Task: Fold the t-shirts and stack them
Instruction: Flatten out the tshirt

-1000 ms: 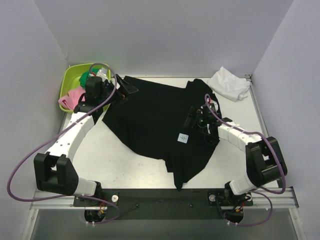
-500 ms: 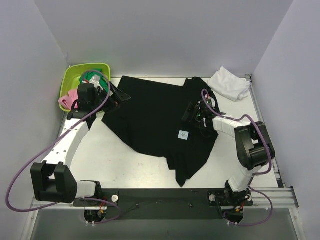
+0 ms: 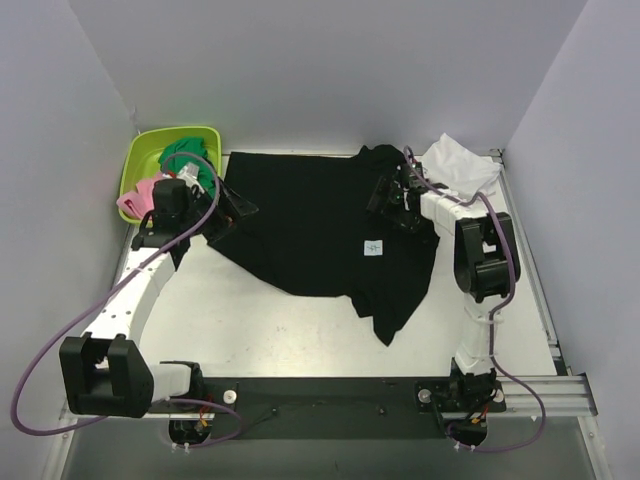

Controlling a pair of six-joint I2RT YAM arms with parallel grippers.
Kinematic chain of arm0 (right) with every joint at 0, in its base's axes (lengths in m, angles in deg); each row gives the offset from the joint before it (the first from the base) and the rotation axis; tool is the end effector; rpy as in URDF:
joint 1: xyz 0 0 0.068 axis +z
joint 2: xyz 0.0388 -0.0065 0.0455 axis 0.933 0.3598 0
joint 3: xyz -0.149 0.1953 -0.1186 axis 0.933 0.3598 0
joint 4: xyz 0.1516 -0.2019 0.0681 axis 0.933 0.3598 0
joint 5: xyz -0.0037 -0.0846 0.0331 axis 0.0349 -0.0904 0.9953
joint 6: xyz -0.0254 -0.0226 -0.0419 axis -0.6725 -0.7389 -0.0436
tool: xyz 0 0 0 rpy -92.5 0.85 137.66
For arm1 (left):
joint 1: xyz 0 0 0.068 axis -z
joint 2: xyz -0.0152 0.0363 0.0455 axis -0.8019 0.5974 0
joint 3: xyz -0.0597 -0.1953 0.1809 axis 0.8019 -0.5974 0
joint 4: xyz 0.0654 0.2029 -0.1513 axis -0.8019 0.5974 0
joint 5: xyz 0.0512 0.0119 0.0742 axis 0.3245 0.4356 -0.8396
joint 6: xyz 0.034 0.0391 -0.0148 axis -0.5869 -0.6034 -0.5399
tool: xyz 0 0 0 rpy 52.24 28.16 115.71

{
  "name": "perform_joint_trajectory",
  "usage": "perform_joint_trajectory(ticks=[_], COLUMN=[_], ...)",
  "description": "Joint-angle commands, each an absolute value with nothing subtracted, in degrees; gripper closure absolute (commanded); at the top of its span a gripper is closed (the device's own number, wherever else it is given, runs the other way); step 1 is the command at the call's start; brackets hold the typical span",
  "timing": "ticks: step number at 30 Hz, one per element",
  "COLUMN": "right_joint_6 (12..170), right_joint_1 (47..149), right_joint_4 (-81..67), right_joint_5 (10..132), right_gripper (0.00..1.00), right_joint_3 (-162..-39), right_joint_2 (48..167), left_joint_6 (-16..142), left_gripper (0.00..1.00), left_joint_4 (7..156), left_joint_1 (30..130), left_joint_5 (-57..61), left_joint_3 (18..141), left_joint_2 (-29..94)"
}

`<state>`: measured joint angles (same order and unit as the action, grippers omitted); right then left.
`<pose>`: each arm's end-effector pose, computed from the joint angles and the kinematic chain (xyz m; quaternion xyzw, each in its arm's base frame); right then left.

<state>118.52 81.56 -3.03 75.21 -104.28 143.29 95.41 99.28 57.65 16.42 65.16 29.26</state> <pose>0.4387 0.1060 0.1773 0.1288 0.8988 0.2496 0.3366 0.2830 -0.0353 0.3069 -0.1937 0.8345 -0.3541 0.3752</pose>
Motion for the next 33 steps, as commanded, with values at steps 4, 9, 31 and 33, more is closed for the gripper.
perform_joint_trajectory(ticks=[4,9,31,33], right_joint_6=[112.4,109.8,107.8,107.8], right_joint_1=[78.0,79.2,94.8,95.0], right_joint_4=[11.3,9.8,6.0,5.9], right_joint_5=[73.0,70.7,60.2,59.9], right_gripper=[0.00,0.00,0.00,0.00], right_joint_3=[-117.1,-114.5,-87.7,-85.5], right_joint_2=[150.3,144.2,109.0,106.9], left_joint_6=[91.3,88.0,81.6,81.3], left_gripper=[0.02,0.03,0.15,0.15], left_joint_4=[103.3,107.6,130.2,131.0], left_joint_1=[60.7,63.1,66.4,67.0], left_joint_5=[10.6,6.2,-13.4,-14.3], left_joint_3=[61.1,62.8,99.4,101.1], left_joint_2=[24.8,29.3,66.7,68.4])
